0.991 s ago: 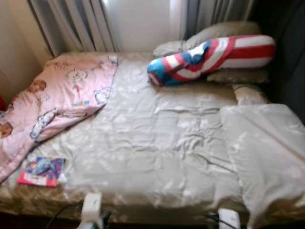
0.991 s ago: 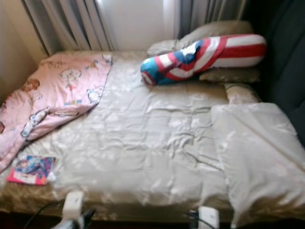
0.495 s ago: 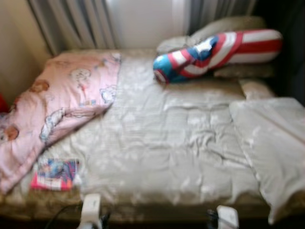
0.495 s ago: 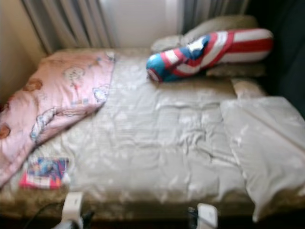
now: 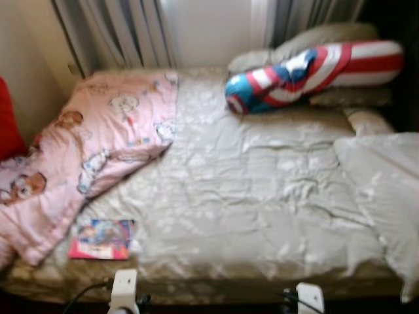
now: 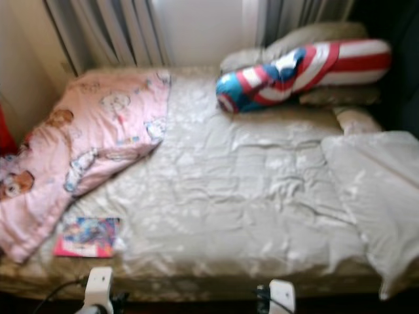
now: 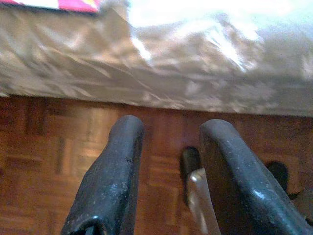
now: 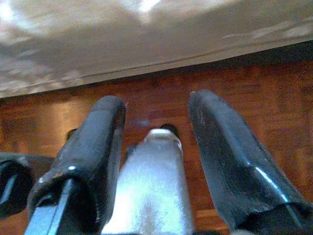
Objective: Clean up the room
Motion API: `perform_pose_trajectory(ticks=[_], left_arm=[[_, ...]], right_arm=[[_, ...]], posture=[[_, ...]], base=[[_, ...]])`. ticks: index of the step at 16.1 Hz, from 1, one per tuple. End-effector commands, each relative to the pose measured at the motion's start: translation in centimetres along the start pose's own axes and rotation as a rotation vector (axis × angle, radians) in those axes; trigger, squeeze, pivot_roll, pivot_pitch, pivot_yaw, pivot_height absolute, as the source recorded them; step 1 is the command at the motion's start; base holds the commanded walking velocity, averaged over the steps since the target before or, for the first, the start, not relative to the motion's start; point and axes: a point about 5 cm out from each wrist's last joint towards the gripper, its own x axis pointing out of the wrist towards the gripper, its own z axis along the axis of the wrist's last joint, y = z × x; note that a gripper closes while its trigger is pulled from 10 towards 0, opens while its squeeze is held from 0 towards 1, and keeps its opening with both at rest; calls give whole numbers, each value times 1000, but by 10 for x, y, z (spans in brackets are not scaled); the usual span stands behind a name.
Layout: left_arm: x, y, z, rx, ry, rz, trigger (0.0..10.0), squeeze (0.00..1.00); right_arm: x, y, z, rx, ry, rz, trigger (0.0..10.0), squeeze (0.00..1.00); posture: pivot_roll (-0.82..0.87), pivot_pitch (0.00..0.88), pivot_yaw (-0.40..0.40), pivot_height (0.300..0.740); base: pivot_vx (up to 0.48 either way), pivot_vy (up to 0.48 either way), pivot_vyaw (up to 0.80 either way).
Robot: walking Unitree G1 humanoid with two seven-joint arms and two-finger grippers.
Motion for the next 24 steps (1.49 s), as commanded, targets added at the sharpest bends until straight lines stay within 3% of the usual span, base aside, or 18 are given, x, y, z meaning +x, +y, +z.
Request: perform_pose_trajectory(ticks=[1, 11, 16, 24], left_arm=[[0, -2, -4, 5, 13, -5, 10000, 0], [-2, -2, -9, -7, 27, 6, 10000, 0], [-2, -1, -10, -9, 30, 8, 10000, 0], [-3, 0, -14, -5, 41, 10, 10000, 0]], right_arm=[[-1, -8, -4, -10, 10, -19, 10000, 0], [-2, -11, -3, -26, 13, -17, 10000, 0], [-5, -25, -10, -31, 38, -32, 10000, 0], [-4, -18, -9, -54, 44, -22, 10000, 0]], posture=[[-84, 37, 62, 740], [-85, 13, 49, 740], [-87, 0, 47, 740], [-89, 0, 48, 740]], base=[[0, 341, 0], [0, 342, 0], [0, 341, 0], [0, 341, 0]])
